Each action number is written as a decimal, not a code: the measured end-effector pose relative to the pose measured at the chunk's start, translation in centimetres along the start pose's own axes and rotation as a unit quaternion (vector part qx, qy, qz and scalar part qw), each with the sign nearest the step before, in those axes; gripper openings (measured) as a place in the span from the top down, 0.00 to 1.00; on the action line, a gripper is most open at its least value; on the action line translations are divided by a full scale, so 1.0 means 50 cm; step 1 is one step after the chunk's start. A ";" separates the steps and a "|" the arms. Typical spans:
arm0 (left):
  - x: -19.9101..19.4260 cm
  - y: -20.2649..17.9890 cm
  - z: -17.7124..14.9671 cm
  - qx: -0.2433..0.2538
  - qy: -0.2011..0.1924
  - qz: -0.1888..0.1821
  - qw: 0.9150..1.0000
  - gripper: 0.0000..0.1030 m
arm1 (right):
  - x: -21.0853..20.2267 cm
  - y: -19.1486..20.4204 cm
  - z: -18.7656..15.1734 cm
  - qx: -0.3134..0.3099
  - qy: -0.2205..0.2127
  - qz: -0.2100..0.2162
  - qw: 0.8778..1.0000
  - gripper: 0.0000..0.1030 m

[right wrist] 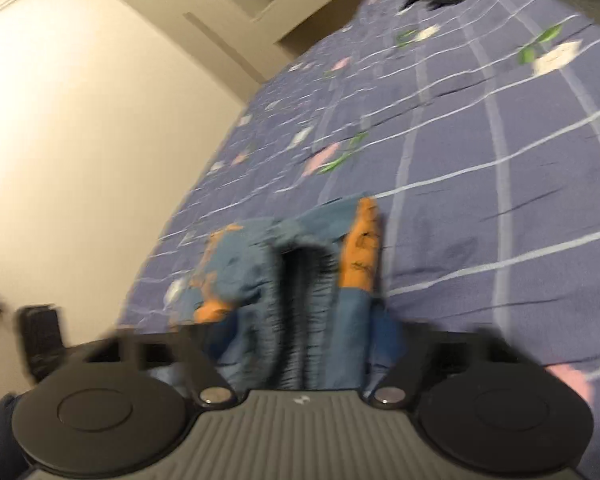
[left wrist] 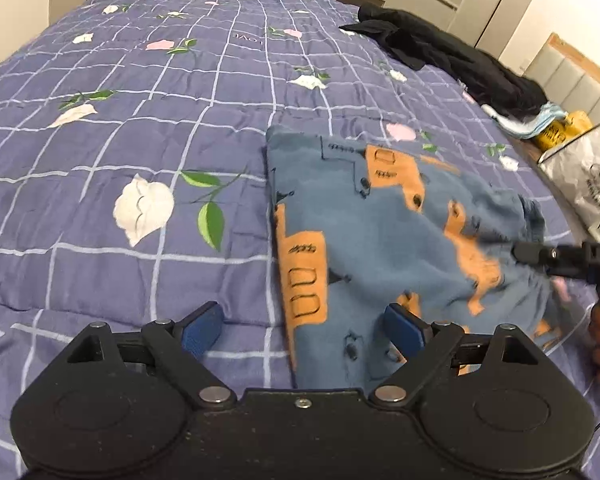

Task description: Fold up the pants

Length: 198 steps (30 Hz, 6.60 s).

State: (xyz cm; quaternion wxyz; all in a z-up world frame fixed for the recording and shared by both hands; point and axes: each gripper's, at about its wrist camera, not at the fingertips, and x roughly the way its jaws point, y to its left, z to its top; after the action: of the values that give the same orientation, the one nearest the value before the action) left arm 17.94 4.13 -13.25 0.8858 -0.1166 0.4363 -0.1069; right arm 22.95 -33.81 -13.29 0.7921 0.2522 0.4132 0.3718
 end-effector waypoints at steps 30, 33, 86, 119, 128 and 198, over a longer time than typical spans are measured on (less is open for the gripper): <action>0.100 0.060 0.079 -0.077 0.025 -0.127 0.989 0.77 | 0.004 -0.070 -0.022 0.057 -0.016 0.045 0.997 0.70; 0.089 0.052 0.077 -0.071 0.016 -0.127 0.989 0.89 | 0.001 -0.050 -0.027 0.040 -0.020 0.032 0.998 0.72; 0.253 0.228 0.467 -0.023 -0.031 0.079 0.996 0.67 | 0.421 0.040 0.383 -0.040 -0.023 -0.083 0.995 0.67; -0.380 -0.082 -0.025 -0.002 -0.126 0.100 0.987 0.01 | -0.103 0.471 -0.101 -0.165 -0.108 -0.182 0.963 0.00; -0.425 -0.138 -0.069 0.014 -0.135 0.125 0.983 0.01 | -0.172 0.519 -0.181 -0.196 -0.117 -0.222 0.948 0.00; -0.467 -0.148 -0.091 0.020 -0.145 0.115 0.982 0.01 | -0.192 0.555 -0.187 -0.199 -0.135 -0.210 0.948 0.00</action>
State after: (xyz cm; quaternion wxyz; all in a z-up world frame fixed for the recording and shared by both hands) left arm -0.26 3.38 3.75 0.9482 -0.0623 0.3114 0.0054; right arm 0.87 -24.05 5.83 0.9347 0.0444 0.2636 0.2343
